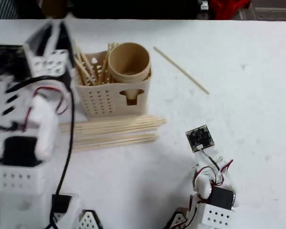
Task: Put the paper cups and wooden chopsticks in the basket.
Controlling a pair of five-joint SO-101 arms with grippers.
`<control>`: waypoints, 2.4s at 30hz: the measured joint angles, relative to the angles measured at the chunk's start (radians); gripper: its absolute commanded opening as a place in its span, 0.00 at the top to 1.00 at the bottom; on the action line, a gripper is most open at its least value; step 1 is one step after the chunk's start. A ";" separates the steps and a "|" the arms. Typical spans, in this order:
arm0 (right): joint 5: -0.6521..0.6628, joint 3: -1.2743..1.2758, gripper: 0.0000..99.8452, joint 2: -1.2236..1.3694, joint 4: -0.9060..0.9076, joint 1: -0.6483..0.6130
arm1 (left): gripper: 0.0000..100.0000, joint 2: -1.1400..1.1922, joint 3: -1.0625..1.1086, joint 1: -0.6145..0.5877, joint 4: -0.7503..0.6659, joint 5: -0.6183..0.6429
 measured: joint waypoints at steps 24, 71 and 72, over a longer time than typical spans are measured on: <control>-0.002 0.000 0.97 0.000 0.000 -0.009 | 0.90 -0.087 0.865 -0.206 -0.302 0.000; 0.046 -0.701 0.68 0.821 -0.377 -0.130 | 0.90 -0.087 0.925 -0.163 -0.339 -0.052; 0.052 -0.776 0.68 0.930 -0.379 -0.137 | 0.90 -0.087 0.925 -0.163 -0.339 -0.052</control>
